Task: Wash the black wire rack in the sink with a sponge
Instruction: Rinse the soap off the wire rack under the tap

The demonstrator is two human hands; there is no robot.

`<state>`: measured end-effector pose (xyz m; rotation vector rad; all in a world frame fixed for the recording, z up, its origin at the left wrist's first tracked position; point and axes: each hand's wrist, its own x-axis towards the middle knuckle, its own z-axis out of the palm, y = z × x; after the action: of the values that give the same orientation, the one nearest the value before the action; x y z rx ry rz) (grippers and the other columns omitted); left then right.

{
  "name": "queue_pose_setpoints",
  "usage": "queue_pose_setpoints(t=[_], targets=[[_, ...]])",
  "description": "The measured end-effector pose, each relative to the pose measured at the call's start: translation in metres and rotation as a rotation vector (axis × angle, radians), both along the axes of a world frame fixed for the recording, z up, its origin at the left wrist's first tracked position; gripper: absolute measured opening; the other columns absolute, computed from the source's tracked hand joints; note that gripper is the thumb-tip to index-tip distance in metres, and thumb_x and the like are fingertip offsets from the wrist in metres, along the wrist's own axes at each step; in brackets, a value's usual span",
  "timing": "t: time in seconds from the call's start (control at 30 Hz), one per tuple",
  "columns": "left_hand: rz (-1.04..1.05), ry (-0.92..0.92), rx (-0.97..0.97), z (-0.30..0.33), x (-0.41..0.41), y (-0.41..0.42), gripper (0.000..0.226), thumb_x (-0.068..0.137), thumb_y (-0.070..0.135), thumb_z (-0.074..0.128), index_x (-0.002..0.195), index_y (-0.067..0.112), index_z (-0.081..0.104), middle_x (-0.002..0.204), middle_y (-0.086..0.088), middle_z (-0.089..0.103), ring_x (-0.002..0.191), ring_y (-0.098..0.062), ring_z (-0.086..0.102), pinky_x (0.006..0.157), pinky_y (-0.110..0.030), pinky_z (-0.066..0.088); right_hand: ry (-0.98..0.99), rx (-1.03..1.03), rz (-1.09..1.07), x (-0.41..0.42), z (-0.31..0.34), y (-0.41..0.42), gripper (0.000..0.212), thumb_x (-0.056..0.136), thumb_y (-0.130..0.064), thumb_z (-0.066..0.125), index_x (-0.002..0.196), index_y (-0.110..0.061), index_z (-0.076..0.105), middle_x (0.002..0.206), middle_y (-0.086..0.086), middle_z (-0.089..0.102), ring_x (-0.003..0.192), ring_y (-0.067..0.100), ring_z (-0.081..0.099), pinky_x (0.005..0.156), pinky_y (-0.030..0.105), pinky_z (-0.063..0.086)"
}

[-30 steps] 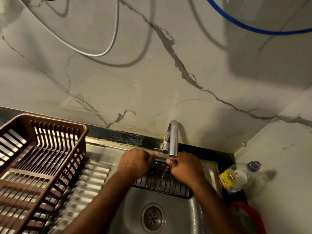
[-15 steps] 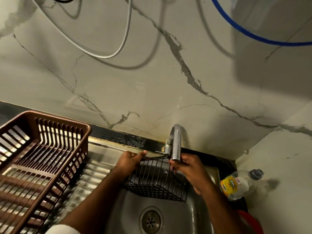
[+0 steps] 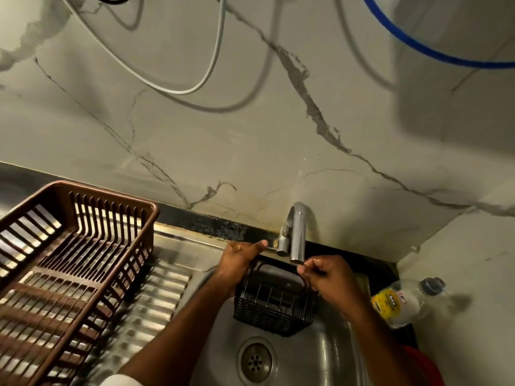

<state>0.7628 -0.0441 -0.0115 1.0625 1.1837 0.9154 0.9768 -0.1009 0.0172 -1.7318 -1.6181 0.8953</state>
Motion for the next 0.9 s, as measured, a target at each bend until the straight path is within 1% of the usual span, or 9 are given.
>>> queue_pose_setpoints(t=[0.07, 0.13, 0.23, 0.3, 0.4, 0.5, 0.6, 0.77, 0.9], targets=[[-0.053, 0.103, 0.024, -0.002, 0.003, -0.002, 0.045, 0.095, 0.04, 0.064, 0.067, 0.007, 0.059, 0.064, -0.009, 0.062, 0.059, -0.017, 0.058, 0.064, -0.025, 0.047, 0.006, 0.045, -0.037, -0.007, -0.002, -0.003, 0.027, 0.09, -0.018, 0.073, 0.064, -0.026, 0.069, 0.061, -0.016, 0.066, 0.06, -0.002, 0.062, 0.062, 0.015, 0.044], [-0.078, 0.215, -0.015, -0.008, 0.003, -0.011, 0.035, 0.102, 0.041, 0.054, 0.09, 0.012, 0.07, 0.089, -0.003, 0.073, 0.083, -0.013, 0.067, 0.072, -0.025, 0.048, 0.073, 0.086, -0.082, -0.015, -0.002, -0.01, 0.023, 0.089, -0.022, 0.073, 0.067, -0.024, 0.071, 0.065, -0.011, 0.069, 0.063, 0.001, 0.065, 0.062, 0.017, 0.046], [-0.131, 0.153, -0.366, -0.022, -0.013, -0.024, 0.038, 0.094, 0.05, 0.056, 0.119, 0.022, 0.066, 0.116, -0.009, 0.068, 0.108, -0.029, 0.062, 0.085, -0.047, 0.056, 0.062, 0.106, -0.051, -0.023, -0.004, -0.028, 0.016, 0.09, -0.032, 0.071, 0.075, -0.029, 0.073, 0.074, -0.013, 0.071, 0.069, 0.003, 0.067, 0.063, 0.015, 0.05], [-0.247, 0.004, -0.614, -0.027, -0.026, -0.032, 0.047, 0.086, 0.049, 0.056, 0.112, 0.015, 0.075, 0.115, -0.017, 0.073, 0.11, -0.04, 0.064, 0.085, -0.055, 0.056, 0.0, 0.171, 0.012, -0.028, -0.01, -0.042, 0.019, 0.089, -0.046, 0.066, 0.081, -0.031, 0.074, 0.076, -0.018, 0.071, 0.074, 0.003, 0.068, 0.067, 0.02, 0.053], [-0.241, -0.229, -0.816, -0.033, -0.033, -0.048, 0.037, 0.073, 0.025, 0.046, 0.082, 0.001, 0.073, 0.093, -0.021, 0.072, 0.087, -0.037, 0.065, 0.078, -0.041, 0.05, -0.022, 0.363, 0.125, -0.028, -0.023, -0.064, 0.017, 0.089, -0.04, 0.068, 0.084, -0.027, 0.077, 0.078, -0.019, 0.069, 0.077, -0.001, 0.065, 0.07, 0.016, 0.051], [-0.133, -0.26, -0.769, -0.052, -0.033, -0.068, 0.011, 0.06, 0.013, 0.042, 0.066, 0.008, 0.049, 0.08, -0.019, 0.056, 0.071, -0.033, 0.059, 0.068, -0.036, 0.048, -0.121, 0.425, 0.223, -0.024, -0.04, -0.091, 0.016, 0.091, -0.044, 0.066, 0.093, -0.032, 0.077, 0.086, -0.023, 0.069, 0.087, -0.007, 0.061, 0.075, 0.014, 0.049], [-0.093, -0.301, -0.769, -0.06, -0.029, -0.086, 0.004, 0.055, 0.01, 0.041, 0.057, 0.008, 0.044, 0.084, -0.02, 0.052, 0.073, -0.035, 0.055, 0.063, -0.037, 0.051, -0.267, 0.45, 0.3, -0.02, -0.054, -0.109, 0.024, 0.094, -0.053, 0.059, 0.095, -0.035, 0.075, 0.089, -0.025, 0.069, 0.089, -0.012, 0.059, 0.078, 0.015, 0.048], [-0.122, -0.241, -0.654, -0.076, -0.034, -0.09, 0.078, 0.046, -0.016, 0.05, 0.123, -0.005, 0.056, 0.092, -0.023, 0.06, 0.075, -0.03, 0.06, 0.048, -0.031, 0.053, -0.303, 0.277, 0.427, -0.023, -0.05, -0.122, 0.03, 0.092, -0.065, 0.055, 0.097, -0.04, 0.072, 0.089, -0.027, 0.069, 0.088, -0.016, 0.059, 0.08, 0.012, 0.048], [-0.206, -0.167, -0.549, -0.083, -0.043, -0.083, 0.086, 0.062, -0.027, 0.04, 0.138, 0.01, 0.057, 0.113, -0.027, 0.061, 0.107, -0.034, 0.061, 0.046, -0.03, 0.052, -0.167, -0.125, 0.301, -0.043, -0.03, -0.119, 0.02, 0.094, -0.055, 0.056, 0.107, -0.045, 0.069, 0.107, -0.027, 0.068, 0.104, -0.016, 0.057, 0.092, 0.01, 0.046]])
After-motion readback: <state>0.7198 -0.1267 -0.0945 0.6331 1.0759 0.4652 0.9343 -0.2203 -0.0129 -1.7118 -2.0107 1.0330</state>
